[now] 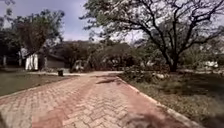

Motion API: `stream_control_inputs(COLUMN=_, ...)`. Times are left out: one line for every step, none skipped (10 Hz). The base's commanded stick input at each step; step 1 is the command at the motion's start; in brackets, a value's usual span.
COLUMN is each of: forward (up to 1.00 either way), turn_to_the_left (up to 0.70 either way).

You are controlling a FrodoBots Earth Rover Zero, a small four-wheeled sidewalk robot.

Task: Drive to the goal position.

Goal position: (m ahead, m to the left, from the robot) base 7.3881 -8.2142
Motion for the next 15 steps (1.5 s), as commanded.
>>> stream_control_inputs(forward=0.70, turn_to_the_left=0.33)
stream_control_inputs(forward=0.70, turn_to_the_left=0.30)
stream_control_inputs(forward=0.70, turn_to_the_left=0.06)
stream_control_inputs(forward=0.70, turn_to_the_left=0.00)
stream_control_inputs(forward=0.70, turn_to_the_left=0.00)
stream_control_inputs(forward=0.70, turn_to_the_left=0.00)
stream_control_inputs(forward=0.70, turn_to_the_left=0.00)
stream_control_inputs(forward=0.70, turn_to_the_left=0.00)
stream_control_inputs(forward=0.70, turn_to_the_left=0.00)
stream_control_inputs(forward=0.70, turn_to_the_left=0.00)
stream_control_inputs(forward=0.70, turn_to_the_left=0.00)
stream_control_inputs(forward=0.70, turn_to_the_left=0.00)
stream_control_inputs(forward=0.70, turn_to_the_left=0.00)
stream_control_inputs(forward=0.70, turn_to_the_left=0.00)
stream_control_inputs(forward=0.70, turn_to_the_left=0.00)
